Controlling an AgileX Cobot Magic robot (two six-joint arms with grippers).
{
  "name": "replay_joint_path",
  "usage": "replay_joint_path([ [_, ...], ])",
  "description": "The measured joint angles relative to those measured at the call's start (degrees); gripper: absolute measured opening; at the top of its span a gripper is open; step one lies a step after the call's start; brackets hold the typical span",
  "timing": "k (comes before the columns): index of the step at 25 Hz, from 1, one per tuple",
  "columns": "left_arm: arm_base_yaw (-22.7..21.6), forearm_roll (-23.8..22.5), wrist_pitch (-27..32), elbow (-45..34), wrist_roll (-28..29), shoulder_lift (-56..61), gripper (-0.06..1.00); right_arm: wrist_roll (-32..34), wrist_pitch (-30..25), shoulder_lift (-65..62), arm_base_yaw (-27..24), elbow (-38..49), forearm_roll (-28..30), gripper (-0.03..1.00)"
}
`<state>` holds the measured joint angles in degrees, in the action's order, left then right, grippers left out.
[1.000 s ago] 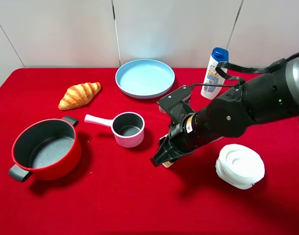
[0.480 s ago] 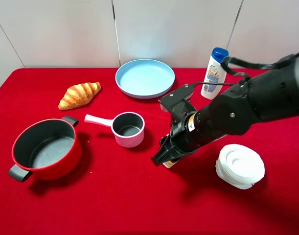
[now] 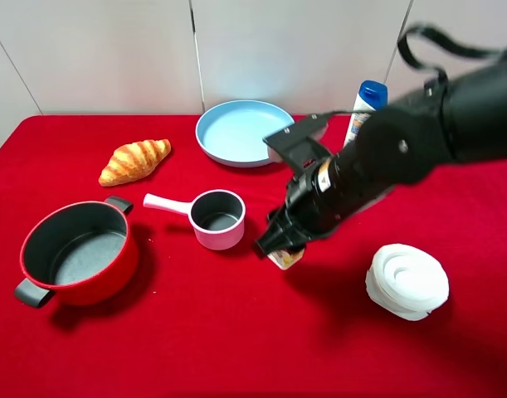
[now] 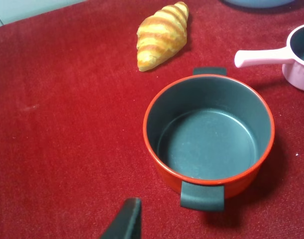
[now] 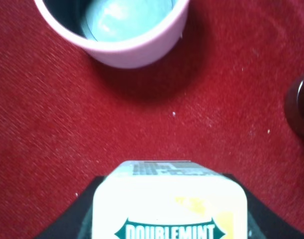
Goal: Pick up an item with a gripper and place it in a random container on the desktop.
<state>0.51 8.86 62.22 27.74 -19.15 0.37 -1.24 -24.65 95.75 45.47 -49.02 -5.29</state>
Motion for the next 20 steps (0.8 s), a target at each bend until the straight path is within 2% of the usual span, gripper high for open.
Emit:
replay_joint_path([
  [6, 0.0, 0.0, 0.0, 0.0, 0.0, 0.0, 0.99, -2.5, -7.2, 0.0, 0.0, -7.6, 0.1, 0.34],
  [10, 0.0, 0.0, 0.0, 0.0, 0.0, 0.0, 0.99, -3.0, -10.4, 0.0, 0.0, -12.2, 2.3, 0.34],
  [20, 0.0, 0.0, 0.0, 0.0, 0.0, 0.0, 0.99, -3.7, -13.2, 0.0, -1.2, -21.8, 8.3, 0.34],
])
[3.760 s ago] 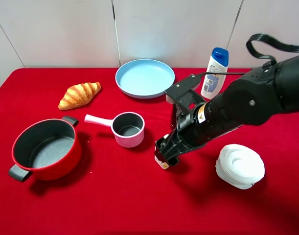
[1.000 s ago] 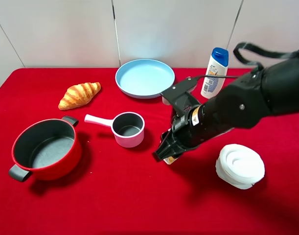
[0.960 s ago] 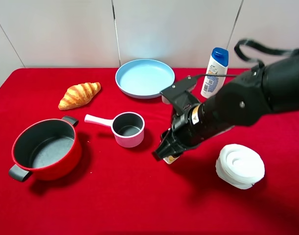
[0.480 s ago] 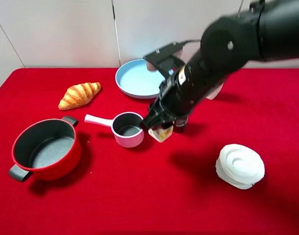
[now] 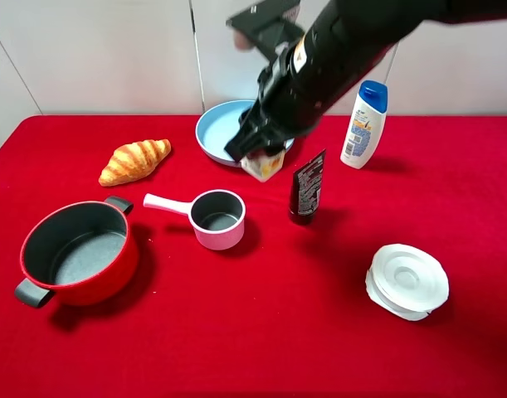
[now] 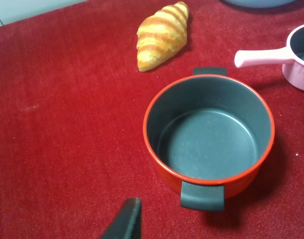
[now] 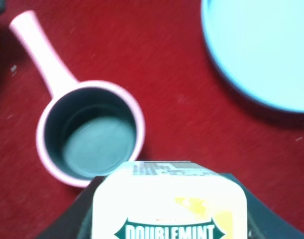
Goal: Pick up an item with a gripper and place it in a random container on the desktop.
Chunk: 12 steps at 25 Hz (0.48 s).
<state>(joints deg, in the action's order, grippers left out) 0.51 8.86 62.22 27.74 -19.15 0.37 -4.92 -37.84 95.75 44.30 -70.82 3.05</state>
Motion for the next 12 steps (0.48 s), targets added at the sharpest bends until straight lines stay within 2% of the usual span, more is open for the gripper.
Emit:
replay_joint_path([
  [12, 0.0, 0.0, 0.0, 0.0, 0.0, 0.0, 0.99, -4.3, -2.1, 2.7, -4.6, -12.3, 2.5, 0.34],
])
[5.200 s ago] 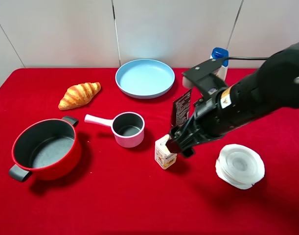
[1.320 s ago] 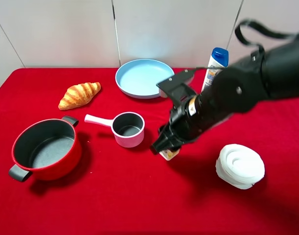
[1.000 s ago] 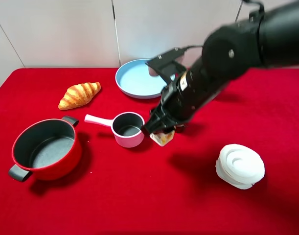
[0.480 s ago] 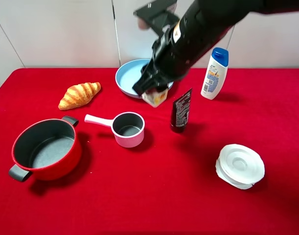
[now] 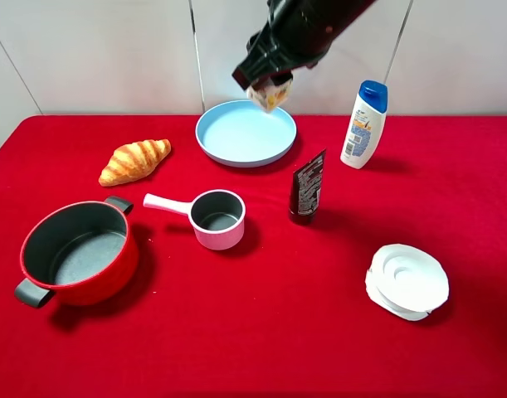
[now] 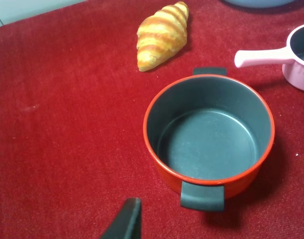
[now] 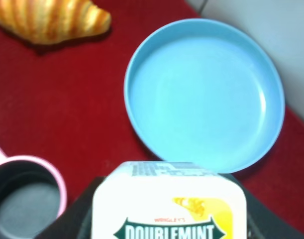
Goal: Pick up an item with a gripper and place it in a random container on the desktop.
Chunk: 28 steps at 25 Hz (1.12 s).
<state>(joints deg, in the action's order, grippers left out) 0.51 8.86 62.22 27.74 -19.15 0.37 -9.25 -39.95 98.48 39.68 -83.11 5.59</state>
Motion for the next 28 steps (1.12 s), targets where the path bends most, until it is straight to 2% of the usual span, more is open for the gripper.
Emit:
replay_joint_path([
  [12, 0.0, 0.0, 0.0, 0.0, -0.1, 0.0, 0.99, -5.7, -2.0, 11.2, -6.2, -15.9, -0.8, 0.34],
  [22, 0.0, 0.0, 0.0, 0.0, -0.1, 0.0, 0.99, -9.1, -2.9, 24.3, -9.6, -28.4, -5.6, 0.34],
  [28, 0.0, 0.0, 0.0, 0.0, -0.1, 0.0, 0.99, -11.5, -2.9, 30.0, -10.0, -32.7, -8.8, 0.34],
])
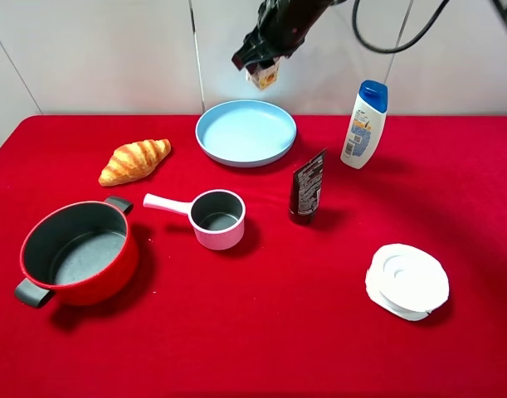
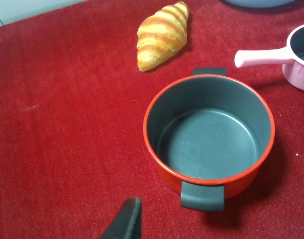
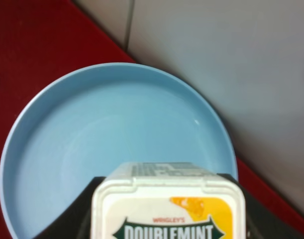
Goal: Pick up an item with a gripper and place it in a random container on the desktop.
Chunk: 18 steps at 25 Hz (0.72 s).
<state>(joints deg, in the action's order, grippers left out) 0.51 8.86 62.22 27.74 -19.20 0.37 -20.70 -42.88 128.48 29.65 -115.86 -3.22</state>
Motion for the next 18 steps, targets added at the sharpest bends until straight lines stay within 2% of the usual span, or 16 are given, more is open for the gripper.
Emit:
replay_joint_path([
  [18, 0.0, 0.0, 0.0, 0.0, 0.0, 0.0, 0.99, -0.7, 2.5, 9.0, 0.0, -1.5, -2.7, 0.34],
])
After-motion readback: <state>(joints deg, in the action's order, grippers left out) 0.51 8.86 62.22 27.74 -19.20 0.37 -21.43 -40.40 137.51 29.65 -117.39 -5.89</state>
